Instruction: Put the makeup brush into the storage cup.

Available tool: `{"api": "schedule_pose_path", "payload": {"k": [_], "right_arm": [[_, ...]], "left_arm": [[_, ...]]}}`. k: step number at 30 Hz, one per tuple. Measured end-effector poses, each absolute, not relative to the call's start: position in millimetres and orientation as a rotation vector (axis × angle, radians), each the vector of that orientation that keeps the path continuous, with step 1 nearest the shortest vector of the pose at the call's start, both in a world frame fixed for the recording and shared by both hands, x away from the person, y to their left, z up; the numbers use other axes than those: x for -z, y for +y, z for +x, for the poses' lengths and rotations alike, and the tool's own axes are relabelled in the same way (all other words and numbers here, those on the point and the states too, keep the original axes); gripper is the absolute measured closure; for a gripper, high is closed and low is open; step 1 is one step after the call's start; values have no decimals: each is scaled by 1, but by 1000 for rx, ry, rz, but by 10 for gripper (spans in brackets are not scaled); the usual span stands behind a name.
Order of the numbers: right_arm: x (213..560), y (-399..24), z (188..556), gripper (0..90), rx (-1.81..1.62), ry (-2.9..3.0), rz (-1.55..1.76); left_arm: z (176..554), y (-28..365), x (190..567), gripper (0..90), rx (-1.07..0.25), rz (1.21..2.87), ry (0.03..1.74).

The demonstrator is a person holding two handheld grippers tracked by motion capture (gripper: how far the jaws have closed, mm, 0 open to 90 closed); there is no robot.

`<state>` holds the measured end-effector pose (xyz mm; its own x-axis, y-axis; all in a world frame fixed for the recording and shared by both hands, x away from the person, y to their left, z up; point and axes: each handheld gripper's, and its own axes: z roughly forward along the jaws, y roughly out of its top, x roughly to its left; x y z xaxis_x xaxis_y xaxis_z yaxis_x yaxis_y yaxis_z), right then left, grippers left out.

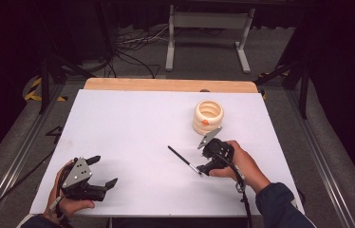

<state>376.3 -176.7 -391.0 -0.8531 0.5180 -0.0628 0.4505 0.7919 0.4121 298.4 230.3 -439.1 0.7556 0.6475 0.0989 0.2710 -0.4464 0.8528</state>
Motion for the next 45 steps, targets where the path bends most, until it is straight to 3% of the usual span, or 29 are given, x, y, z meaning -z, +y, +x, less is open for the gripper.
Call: {"api": "schedule_pose_path", "payload": {"k": [12, 17, 25, 36, 45], "right_arm": [[410, -150, 392, 492, -424, 2916, 763], [415, -142, 395, 633, -341, 2930, 724], [421, -136, 398, 691, -259, 2943, 707], [421, -131, 403, 844, -208, 3002, 686], [421, -127, 399, 847, -176, 2983, 614]], "left_arm": [[301, 225, 440, 75, -503, 2055, 678], [302, 224, 441, 75, -493, 2060, 673], [301, 222, 442, 81, -477, 2077, 665], [302, 220, 443, 86, -450, 2098, 655], [303, 218, 444, 89, -409, 2106, 646]]}}
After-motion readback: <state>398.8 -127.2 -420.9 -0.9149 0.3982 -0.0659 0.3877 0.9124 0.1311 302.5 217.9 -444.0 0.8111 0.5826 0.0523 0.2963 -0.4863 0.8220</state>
